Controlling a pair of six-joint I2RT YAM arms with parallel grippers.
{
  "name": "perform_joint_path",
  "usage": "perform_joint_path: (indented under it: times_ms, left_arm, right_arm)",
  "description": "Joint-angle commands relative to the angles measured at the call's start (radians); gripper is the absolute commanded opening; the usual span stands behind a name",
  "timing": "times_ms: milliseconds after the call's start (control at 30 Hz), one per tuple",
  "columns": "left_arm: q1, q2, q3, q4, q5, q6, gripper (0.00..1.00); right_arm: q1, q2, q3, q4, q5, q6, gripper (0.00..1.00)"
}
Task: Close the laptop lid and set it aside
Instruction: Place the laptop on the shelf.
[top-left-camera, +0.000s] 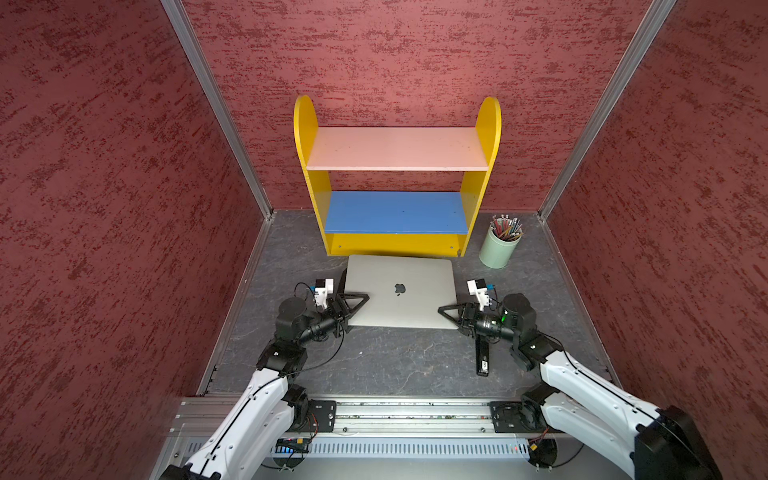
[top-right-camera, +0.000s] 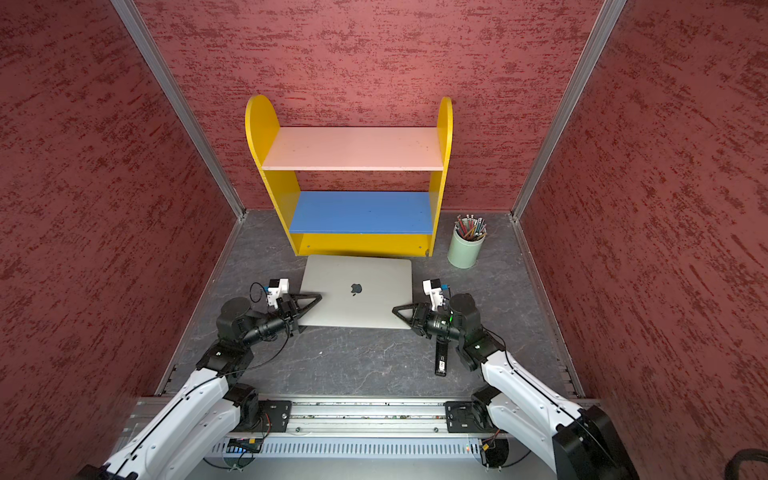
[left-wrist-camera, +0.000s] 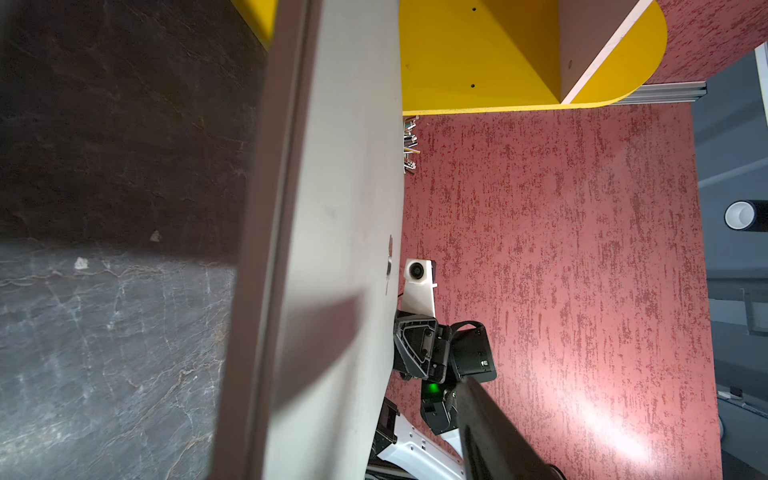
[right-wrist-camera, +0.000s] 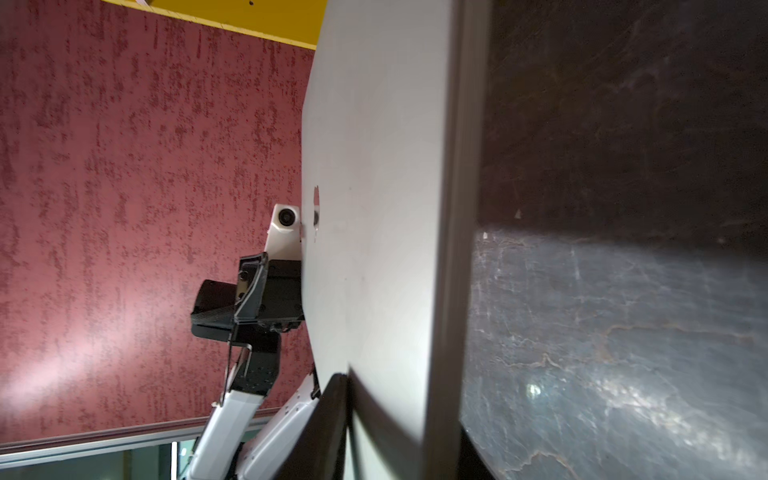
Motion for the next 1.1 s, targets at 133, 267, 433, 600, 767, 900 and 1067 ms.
perform_joint_path:
  times_ms: [133, 267, 433, 600, 767, 900, 1067]
  left_arm:
    - [0.008, -0.016, 0.008, 0.127, 0.031, 0.043, 0.36]
    - [0.015, -0.014, 0.009, 0.1, 0.039, 0.068, 0.54]
    - [0.03, -0.009, 0.007, 0.086, 0.056, 0.087, 0.62]
    - [0.045, -0.008, 0.011, 0.069, 0.079, 0.107, 0.65]
    - [0.049, 0.002, 0.016, 0.067, 0.096, 0.125, 0.64]
    - [0.049, 0.008, 0.027, 0.081, 0.115, 0.122, 0.51]
    - [0.05, 0.006, 0.067, 0.063, 0.134, 0.131, 0.33]
  right_arm:
    - [-0.002, -0.048, 0.019, 0.036, -0.019, -0.024, 0.13]
    - [-0.012, -0.078, 0.042, -0.006, -0.025, -0.031, 0.08]
    - [-0.037, -0.125, 0.073, -0.078, -0.03, -0.042, 0.06]
    - [-0.071, -0.16, 0.1, -0.145, -0.054, -0.057, 0.05]
    - [-0.084, -0.161, 0.109, -0.158, -0.067, -0.057, 0.05]
    - [-0.086, -0.147, 0.117, -0.155, -0.078, -0.06, 0.06]
    - [-0.098, -0.135, 0.165, -0.201, -0.088, -0.084, 0.07]
